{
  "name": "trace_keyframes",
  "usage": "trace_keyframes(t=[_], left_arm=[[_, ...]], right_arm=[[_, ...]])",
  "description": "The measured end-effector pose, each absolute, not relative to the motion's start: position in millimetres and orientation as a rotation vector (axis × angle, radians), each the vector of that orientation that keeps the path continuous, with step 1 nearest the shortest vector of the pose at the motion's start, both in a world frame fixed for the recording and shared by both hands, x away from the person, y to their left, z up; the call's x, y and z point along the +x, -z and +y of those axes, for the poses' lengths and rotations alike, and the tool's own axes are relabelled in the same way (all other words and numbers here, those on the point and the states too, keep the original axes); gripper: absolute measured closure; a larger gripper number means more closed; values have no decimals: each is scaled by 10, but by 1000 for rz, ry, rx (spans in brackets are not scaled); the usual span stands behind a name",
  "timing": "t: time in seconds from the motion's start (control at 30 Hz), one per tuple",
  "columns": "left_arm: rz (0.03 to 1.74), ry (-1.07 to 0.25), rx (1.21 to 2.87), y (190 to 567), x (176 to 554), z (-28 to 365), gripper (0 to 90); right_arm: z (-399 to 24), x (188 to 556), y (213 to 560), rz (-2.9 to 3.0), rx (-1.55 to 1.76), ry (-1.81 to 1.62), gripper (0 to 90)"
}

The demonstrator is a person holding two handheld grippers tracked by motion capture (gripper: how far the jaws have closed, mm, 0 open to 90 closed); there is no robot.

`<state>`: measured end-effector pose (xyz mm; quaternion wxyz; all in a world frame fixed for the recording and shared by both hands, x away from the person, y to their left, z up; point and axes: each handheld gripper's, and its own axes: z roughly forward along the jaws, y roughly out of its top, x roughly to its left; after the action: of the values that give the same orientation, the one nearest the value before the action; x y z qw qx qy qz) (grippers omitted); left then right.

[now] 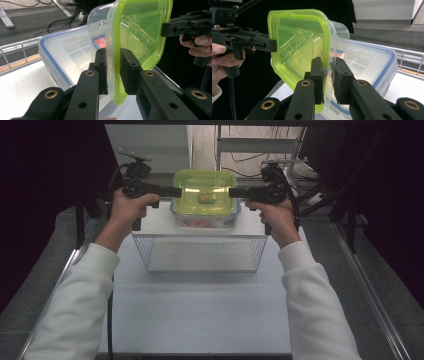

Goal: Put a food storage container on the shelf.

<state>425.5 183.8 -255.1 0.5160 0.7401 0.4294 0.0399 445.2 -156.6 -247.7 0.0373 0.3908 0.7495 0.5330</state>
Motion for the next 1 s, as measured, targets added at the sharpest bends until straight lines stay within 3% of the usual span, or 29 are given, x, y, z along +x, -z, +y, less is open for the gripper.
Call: trace_keyframes(t=[0.57, 1.0], left_arm=[[1119, -70, 1695, 2605, 4472, 1786, 655], [1148, -96, 1673, 2675, 4568, 1735, 431]], right_arm=[[-1512, 4679, 2562, 2226, 1285, -1636, 671], [-1525, 4795, 2661, 2158, 1374, -1665, 565]])
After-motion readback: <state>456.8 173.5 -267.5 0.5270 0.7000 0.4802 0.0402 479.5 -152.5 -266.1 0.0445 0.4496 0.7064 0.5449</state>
